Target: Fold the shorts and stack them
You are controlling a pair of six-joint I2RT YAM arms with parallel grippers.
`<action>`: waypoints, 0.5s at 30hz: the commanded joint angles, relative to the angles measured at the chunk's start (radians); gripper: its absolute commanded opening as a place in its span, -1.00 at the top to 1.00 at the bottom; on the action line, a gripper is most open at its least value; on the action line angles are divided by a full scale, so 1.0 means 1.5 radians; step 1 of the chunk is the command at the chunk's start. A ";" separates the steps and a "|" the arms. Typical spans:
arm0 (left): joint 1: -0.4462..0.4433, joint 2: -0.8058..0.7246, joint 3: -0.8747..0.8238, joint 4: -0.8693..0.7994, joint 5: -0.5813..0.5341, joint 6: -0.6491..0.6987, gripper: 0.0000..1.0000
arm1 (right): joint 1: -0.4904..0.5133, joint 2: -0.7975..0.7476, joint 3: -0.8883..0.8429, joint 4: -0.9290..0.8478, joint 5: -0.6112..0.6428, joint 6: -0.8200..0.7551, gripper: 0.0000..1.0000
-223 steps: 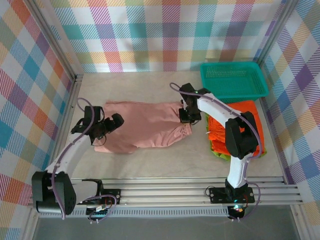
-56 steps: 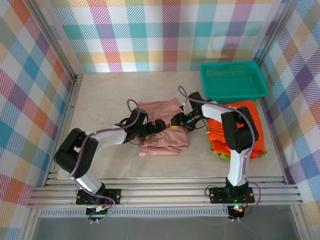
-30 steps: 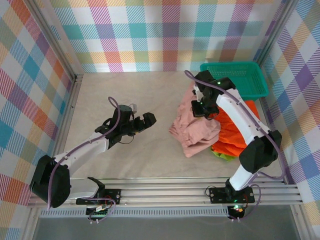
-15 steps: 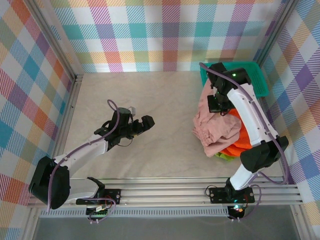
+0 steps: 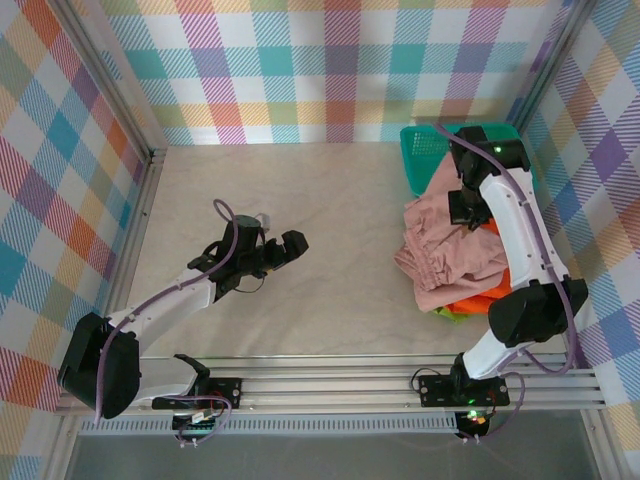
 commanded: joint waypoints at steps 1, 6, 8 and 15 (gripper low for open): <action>0.006 -0.011 -0.011 0.012 0.002 -0.003 -1.00 | -0.029 -0.016 -0.039 0.056 0.062 -0.037 1.00; 0.009 -0.007 -0.014 0.013 0.004 -0.001 -1.00 | -0.066 -0.018 -0.106 0.108 0.110 -0.057 1.00; 0.011 -0.005 -0.015 0.014 0.004 0.000 -1.00 | -0.073 -0.021 -0.134 0.137 0.131 -0.067 0.93; 0.013 -0.007 -0.016 0.012 0.002 0.001 -1.00 | -0.109 -0.003 -0.221 0.207 0.227 -0.103 0.67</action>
